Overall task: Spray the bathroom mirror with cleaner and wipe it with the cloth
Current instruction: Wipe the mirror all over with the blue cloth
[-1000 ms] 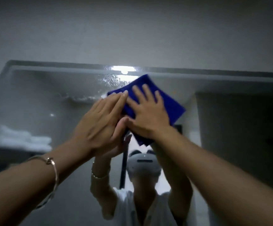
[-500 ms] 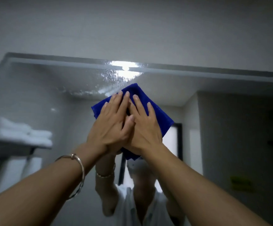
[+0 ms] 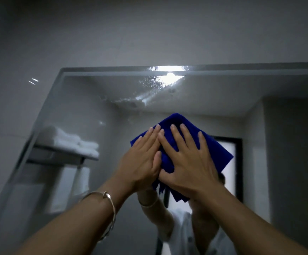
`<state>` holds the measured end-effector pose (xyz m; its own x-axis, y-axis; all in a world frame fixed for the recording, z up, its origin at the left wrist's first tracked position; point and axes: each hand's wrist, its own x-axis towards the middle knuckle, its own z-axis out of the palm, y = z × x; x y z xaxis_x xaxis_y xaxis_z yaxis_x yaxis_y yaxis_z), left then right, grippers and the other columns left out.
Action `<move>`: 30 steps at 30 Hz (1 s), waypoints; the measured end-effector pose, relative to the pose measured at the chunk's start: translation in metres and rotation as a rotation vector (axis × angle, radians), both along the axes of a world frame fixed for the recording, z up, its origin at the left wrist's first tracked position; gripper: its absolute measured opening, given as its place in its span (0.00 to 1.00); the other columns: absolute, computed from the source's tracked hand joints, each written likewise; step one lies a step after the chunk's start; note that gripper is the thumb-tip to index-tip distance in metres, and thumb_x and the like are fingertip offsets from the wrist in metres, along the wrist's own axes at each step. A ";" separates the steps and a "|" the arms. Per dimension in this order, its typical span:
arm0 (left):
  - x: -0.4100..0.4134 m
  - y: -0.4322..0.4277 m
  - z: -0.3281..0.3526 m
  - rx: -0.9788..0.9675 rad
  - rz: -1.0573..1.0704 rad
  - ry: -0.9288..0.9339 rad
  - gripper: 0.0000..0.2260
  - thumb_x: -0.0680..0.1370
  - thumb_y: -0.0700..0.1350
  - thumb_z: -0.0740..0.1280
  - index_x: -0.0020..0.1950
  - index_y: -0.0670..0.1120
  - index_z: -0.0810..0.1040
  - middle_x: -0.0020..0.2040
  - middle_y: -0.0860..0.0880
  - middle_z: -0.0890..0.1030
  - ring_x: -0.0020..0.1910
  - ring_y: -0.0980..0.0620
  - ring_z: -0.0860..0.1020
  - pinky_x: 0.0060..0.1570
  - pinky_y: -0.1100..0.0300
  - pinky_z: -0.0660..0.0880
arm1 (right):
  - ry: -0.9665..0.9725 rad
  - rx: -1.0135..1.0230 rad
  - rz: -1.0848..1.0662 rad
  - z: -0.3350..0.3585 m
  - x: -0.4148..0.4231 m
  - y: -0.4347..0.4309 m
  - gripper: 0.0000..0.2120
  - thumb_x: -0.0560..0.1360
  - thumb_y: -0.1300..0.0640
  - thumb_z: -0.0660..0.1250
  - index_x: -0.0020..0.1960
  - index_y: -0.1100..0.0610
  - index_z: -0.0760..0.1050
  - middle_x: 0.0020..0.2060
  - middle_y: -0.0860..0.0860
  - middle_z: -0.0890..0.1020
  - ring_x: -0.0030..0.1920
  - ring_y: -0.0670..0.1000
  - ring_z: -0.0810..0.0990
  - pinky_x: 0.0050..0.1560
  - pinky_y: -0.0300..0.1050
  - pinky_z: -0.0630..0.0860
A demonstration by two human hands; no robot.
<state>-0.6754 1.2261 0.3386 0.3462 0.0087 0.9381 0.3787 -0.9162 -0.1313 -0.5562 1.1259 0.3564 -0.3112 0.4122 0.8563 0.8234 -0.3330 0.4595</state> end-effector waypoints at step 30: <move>-0.237 0.270 0.073 0.122 -0.038 -0.256 0.29 0.77 0.57 0.47 0.76 0.47 0.54 0.75 0.45 0.60 0.73 0.47 0.60 0.66 0.53 0.58 | 0.598 0.539 -0.192 0.170 -0.146 0.150 0.35 0.74 0.31 0.49 0.77 0.44 0.50 0.78 0.54 0.48 0.76 0.58 0.43 0.72 0.66 0.42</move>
